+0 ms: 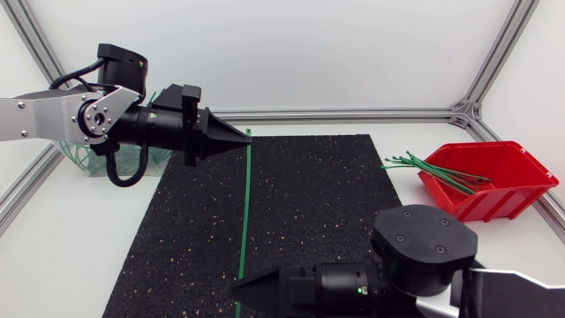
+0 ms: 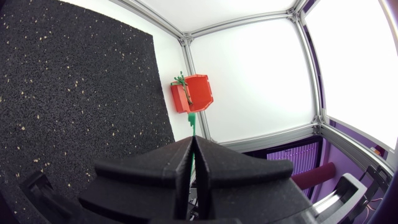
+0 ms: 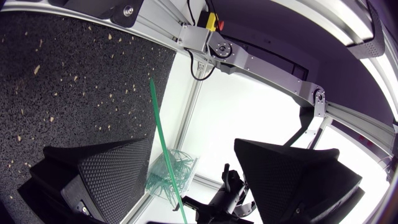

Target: Take a green cable tie from the red box, thread the tail through the head to close it, then place it in the transparent bin on the left.

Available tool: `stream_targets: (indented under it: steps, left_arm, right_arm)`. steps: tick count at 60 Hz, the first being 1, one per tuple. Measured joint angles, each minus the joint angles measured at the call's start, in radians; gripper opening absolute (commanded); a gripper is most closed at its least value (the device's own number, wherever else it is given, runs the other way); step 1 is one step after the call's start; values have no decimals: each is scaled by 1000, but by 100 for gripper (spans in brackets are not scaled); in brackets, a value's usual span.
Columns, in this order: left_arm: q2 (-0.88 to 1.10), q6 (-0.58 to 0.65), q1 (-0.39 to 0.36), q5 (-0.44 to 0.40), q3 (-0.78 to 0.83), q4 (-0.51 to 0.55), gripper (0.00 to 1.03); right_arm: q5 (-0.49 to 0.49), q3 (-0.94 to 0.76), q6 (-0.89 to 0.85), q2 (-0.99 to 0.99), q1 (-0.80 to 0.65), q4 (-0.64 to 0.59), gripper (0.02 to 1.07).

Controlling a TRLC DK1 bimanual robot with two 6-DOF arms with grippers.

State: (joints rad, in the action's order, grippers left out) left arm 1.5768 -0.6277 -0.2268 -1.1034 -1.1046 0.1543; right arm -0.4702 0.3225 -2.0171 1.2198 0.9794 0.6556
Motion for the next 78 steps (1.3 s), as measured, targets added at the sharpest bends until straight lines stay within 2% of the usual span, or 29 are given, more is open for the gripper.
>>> stream_targets:
  steps: [6,15,21,32,38,59,63,78]
  left_arm:
    - [12,0,4,1,-7,3,4]
    - [19,0,5,0,-13,3,4]
    - [21,0,5,0,-13,5,4]
    - [21,0,5,0,-13,6,4]
    - [21,0,1,0,-13,6,4]
    - [21,0,-5,0,-13,7,4]
    - [21,0,-5,1,-13,7,4]
    - [24,0,-5,1,-13,7,4]
  right_arm:
    - [-6,-9,0,7,0,3,85]
    - [-25,-17,0,31,1,23,84]
    - [-36,-17,0,58,1,37,57]
    - [-58,-17,0,106,1,80,56]
    - [-58,-17,0,121,0,83,39]
    - [-57,6,0,181,-43,105,37]
    - [-58,6,0,181,-45,106,32]
    - [-58,6,0,181,-46,111,29]
